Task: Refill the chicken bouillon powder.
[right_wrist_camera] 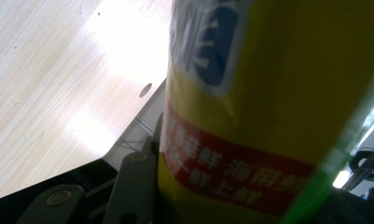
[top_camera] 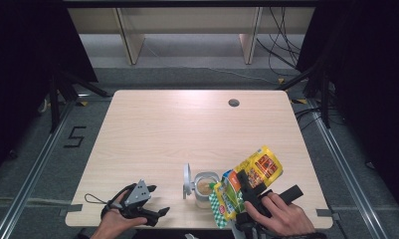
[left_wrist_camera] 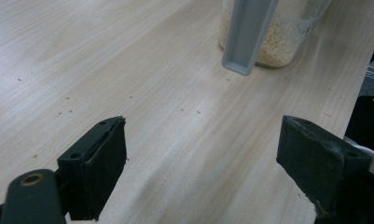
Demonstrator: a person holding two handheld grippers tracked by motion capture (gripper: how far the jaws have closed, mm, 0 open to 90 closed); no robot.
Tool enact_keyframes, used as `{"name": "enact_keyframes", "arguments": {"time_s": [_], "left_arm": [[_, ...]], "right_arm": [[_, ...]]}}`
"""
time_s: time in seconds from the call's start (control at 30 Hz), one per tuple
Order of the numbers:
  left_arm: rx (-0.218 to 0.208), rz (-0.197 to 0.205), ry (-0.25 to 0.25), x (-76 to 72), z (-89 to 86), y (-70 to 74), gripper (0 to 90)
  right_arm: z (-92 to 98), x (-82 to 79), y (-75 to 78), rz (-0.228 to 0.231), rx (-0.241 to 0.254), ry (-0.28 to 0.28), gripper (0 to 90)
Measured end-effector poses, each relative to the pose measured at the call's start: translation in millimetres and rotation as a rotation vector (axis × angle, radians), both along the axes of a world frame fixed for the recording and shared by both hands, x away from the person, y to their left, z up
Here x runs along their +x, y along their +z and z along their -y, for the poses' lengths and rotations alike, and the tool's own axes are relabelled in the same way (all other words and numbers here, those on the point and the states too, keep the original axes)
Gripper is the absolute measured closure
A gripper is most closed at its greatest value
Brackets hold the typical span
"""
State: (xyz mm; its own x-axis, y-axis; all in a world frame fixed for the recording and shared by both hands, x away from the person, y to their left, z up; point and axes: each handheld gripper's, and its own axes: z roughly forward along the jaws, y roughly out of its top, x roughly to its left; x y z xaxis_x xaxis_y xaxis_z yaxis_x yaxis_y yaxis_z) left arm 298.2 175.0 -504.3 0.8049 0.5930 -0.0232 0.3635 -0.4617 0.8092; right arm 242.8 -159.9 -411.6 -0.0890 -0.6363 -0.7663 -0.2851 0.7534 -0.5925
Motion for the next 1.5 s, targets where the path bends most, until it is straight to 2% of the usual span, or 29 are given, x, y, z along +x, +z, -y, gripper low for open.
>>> {"name": "enact_keyframes", "arguments": {"time_s": [0.2, 0.27, 0.3, 0.57, 0.6, 0.73, 1.5], "left_arm": [[0.007, 0.010, 0.001, 0.2, -0.6, 0.4, 15.2], [0.007, 0.009, 0.001, 0.3, -0.7, 0.4, 15.2], [0.006, 0.009, 0.002, 0.3, -0.6, 0.3, 15.2], [-0.002, 0.004, 0.001, 0.5, -0.4, -0.1, 15.2], [0.010, 0.005, -0.005, 0.9, -1.3, 0.4, 15.2], [0.018, 0.015, -0.002, 0.8, -1.8, 1.1, 15.2], [0.023, 0.010, -0.014, 1.2, -2.6, 1.7, 15.2]], "right_arm": [[0.1, 0.1, 0.0, -0.002, 0.003, 0.000, 64.3], [0.7, -0.2, 0.3, 0.012, 0.009, 0.005, 64.3], [0.7, 0.1, 0.8, 0.000, 0.006, 0.000, 64.3], [1.5, 0.1, 0.9, 0.002, 0.013, 0.000, 64.3], [1.6, 0.1, 0.6, 0.003, 0.021, 0.002, 64.3], [1.3, 0.1, 0.7, 0.004, 0.020, 0.002, 64.3], [2.0, 0.8, 1.0, -0.002, 0.010, 0.001, 64.4]]}}
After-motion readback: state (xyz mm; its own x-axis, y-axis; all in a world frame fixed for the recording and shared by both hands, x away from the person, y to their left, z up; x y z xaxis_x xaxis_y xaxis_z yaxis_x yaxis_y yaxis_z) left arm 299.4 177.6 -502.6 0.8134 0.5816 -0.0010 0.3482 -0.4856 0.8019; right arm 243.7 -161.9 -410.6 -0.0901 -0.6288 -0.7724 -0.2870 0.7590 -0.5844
